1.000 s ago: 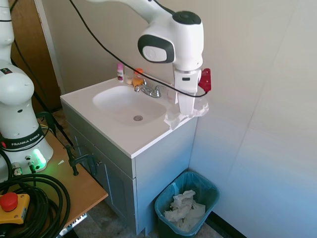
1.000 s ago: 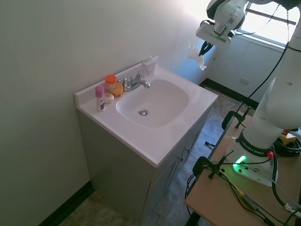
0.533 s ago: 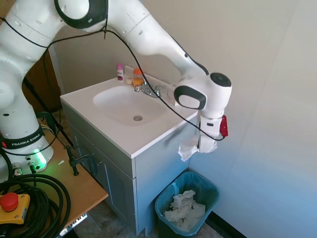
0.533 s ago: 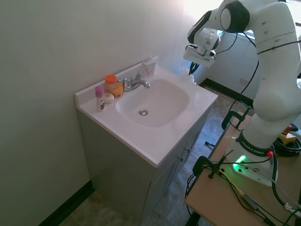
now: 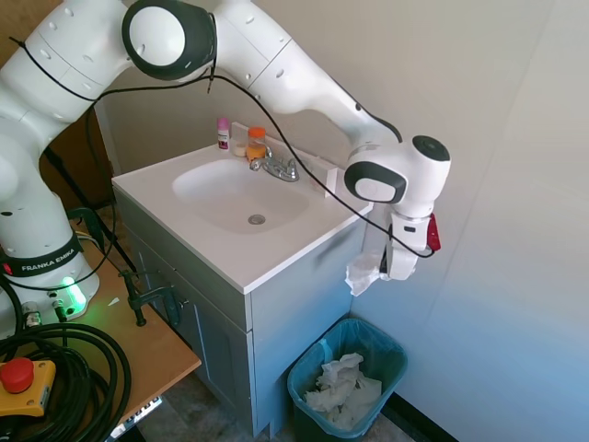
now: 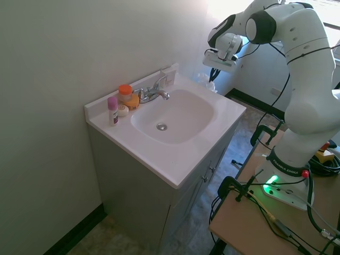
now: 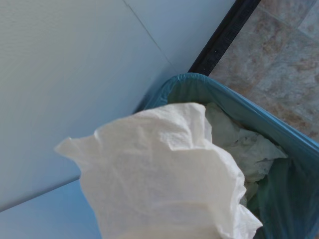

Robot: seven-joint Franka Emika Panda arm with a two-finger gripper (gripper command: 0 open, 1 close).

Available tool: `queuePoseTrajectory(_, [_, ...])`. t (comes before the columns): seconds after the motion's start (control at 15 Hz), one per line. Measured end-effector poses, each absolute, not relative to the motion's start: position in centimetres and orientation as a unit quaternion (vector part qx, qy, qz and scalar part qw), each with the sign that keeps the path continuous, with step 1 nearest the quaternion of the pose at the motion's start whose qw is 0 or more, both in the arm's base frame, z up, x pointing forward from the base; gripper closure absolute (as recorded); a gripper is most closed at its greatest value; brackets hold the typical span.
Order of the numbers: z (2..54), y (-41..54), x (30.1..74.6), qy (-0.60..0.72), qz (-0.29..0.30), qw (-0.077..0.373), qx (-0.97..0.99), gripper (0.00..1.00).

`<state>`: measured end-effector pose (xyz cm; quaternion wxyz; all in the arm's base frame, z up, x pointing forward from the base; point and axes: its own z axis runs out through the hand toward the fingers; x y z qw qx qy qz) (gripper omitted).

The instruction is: Throw the tissue in the trash bin

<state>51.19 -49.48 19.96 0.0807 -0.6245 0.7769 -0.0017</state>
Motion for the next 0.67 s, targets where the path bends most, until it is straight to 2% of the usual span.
queuePoseTrajectory(0.67, [19.87, -49.85, 51.22, 0.776, 0.002, 0.093, -0.624, 0.0])
